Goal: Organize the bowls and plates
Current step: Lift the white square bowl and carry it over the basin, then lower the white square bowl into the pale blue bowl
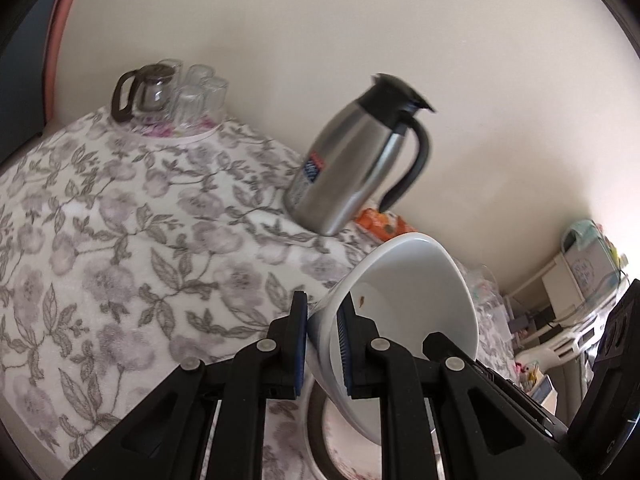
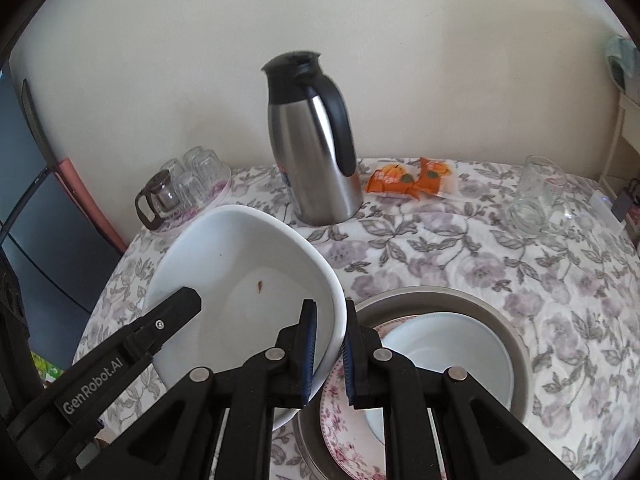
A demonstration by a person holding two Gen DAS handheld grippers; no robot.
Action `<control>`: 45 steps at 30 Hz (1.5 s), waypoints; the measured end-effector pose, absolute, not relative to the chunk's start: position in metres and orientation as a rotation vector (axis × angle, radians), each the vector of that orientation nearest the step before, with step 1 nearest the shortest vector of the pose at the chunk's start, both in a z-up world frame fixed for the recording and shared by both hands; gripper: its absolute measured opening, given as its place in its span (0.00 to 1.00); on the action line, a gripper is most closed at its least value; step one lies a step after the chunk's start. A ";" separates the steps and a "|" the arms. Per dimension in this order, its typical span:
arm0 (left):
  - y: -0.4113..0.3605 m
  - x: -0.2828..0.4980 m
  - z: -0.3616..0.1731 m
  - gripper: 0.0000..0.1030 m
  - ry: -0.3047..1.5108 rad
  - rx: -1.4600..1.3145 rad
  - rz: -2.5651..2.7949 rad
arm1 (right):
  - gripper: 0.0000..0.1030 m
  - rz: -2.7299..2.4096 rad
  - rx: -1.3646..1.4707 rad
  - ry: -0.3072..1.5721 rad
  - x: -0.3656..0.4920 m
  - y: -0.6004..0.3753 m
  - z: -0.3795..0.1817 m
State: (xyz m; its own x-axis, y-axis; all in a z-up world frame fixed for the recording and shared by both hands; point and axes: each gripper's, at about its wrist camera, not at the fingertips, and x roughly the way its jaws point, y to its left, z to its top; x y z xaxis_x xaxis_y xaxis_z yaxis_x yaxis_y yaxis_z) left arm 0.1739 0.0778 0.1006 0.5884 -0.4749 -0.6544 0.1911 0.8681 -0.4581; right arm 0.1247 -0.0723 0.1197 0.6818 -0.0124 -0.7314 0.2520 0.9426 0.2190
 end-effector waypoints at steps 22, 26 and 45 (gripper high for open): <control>-0.002 0.126 0.129 0.15 0.833 -0.241 -0.569 | 0.13 -0.245 0.469 0.707 0.047 -0.153 0.130; -0.012 0.121 0.130 0.15 0.835 -0.227 -0.569 | 0.13 -0.251 0.478 0.708 0.043 -0.161 0.129; -0.040 0.127 0.098 0.15 0.945 -0.172 -0.519 | 0.15 -0.274 0.527 0.833 0.052 -0.178 0.090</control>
State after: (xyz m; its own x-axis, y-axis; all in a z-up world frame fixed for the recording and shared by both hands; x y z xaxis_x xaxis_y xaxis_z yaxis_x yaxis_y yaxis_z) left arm 0.1271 -0.0396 0.0981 0.4741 -0.4957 -0.7277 0.3487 0.8646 -0.3617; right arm 0.0516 -0.1779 0.0900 0.6477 -0.0281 -0.7614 0.4299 0.8386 0.3347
